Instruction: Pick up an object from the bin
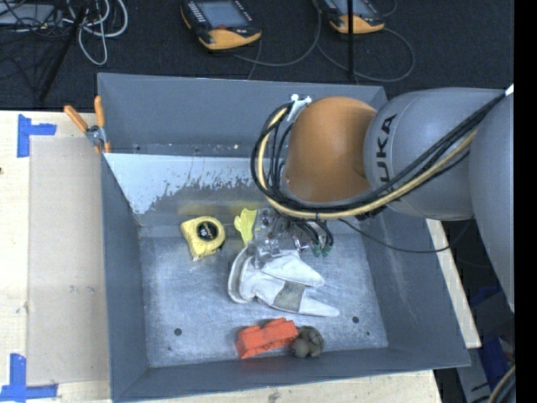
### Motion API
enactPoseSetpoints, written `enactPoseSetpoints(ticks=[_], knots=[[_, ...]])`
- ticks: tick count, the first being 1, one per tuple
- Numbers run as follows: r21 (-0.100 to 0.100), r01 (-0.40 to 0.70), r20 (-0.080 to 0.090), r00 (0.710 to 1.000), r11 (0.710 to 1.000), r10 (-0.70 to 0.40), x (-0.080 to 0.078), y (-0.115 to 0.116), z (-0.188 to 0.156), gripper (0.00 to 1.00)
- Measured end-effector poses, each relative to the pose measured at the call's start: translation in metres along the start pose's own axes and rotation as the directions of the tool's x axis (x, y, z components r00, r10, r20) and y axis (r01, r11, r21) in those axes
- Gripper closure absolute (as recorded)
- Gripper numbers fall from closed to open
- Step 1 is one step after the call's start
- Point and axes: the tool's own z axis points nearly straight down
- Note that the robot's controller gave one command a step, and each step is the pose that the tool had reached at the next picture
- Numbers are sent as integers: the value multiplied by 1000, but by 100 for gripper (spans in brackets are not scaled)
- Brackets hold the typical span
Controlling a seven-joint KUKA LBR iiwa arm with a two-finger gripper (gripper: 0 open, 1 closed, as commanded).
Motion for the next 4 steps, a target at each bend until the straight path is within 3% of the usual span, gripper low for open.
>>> enactPoseSetpoints(ticks=[1,2,3,4], knots=[[-3,102,-27,994,995,-102,6,14,-17,100],[-4,469,-7,883,883,-469,-14,-8,32,0],[-10,535,-11,845,845,-535,-21,-21,65,100],[-10,534,-11,845,845,-535,-21,-21,65,100]])
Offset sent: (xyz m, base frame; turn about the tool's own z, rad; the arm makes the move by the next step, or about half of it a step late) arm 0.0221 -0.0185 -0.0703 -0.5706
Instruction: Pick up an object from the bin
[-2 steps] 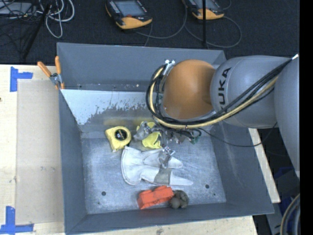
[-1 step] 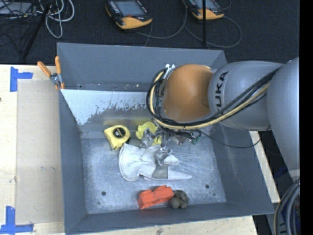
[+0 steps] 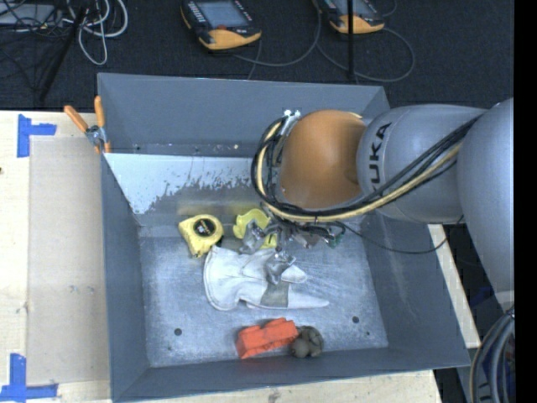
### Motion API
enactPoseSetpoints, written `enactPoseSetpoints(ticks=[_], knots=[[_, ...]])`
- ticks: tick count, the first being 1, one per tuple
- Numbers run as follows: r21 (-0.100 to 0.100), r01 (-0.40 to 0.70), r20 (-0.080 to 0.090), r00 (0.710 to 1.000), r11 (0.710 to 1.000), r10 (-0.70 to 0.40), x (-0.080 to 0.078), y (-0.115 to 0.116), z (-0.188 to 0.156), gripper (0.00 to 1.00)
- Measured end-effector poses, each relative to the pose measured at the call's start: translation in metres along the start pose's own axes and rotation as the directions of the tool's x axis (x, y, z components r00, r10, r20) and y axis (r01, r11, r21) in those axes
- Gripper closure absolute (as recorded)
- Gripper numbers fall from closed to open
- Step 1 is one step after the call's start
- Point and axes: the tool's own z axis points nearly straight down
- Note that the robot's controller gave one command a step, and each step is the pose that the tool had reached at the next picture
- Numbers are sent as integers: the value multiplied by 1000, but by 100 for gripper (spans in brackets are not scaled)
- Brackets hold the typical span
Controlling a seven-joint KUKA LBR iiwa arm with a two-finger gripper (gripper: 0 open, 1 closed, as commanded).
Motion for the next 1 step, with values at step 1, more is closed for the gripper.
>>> enactPoseSetpoints(ticks=[1], knots=[[-2,333,-1,943,943,-333,63,-23,-150,100]])
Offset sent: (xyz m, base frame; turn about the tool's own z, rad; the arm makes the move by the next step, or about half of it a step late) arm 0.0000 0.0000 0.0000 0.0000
